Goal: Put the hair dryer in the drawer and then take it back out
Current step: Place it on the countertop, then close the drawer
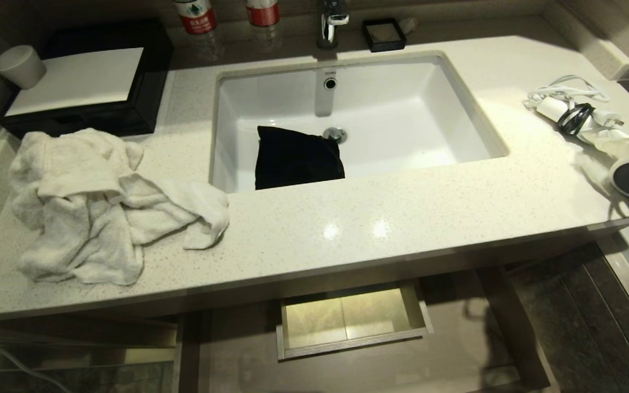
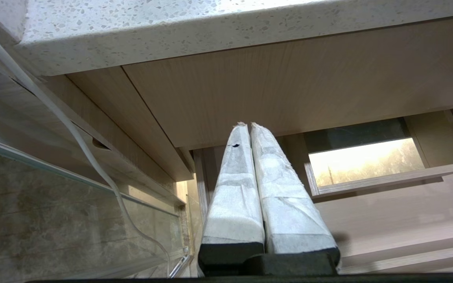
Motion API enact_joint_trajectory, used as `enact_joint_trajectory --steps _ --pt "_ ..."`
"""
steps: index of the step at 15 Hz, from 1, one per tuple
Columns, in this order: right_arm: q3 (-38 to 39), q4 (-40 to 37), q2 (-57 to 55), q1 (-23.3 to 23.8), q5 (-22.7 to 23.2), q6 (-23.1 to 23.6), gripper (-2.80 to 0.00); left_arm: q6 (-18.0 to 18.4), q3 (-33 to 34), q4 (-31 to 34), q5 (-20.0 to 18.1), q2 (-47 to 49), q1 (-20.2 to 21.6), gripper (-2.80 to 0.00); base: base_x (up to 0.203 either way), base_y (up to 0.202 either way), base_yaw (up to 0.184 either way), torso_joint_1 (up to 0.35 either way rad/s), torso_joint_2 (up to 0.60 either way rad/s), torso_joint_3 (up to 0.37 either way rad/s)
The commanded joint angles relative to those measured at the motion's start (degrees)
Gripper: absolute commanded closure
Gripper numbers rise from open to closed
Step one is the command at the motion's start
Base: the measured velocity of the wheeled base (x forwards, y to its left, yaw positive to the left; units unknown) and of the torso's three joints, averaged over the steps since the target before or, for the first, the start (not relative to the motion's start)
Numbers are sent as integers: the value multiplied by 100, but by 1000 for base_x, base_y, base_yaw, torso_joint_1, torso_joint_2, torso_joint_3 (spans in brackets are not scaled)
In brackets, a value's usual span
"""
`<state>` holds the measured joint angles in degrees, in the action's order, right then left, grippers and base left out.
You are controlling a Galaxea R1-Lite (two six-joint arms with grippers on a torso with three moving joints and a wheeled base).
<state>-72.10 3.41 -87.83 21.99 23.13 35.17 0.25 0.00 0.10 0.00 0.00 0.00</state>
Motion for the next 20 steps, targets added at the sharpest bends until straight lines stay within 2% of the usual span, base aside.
enact_joint_trajectory --steps 1,4,14,20 --pt "469 -13 735 2 9 -84 0 1 5 -1 0 0 0 0 0 0 0 0 0 0" --pt "933 -213 1307 -2 -12 -173 0 1 9 -1 0 0 0 0 0 0 0 0 0 0" --pt "1399 -680 2101 -4 -33 -181 0 1 8 -1 0 0 0 0 0 0 0 0 0 0" --pt "1617 -1477 2555 -5 -114 -219 0 1 1 -1 0 0 0 0 0 0 0 0 0 0"
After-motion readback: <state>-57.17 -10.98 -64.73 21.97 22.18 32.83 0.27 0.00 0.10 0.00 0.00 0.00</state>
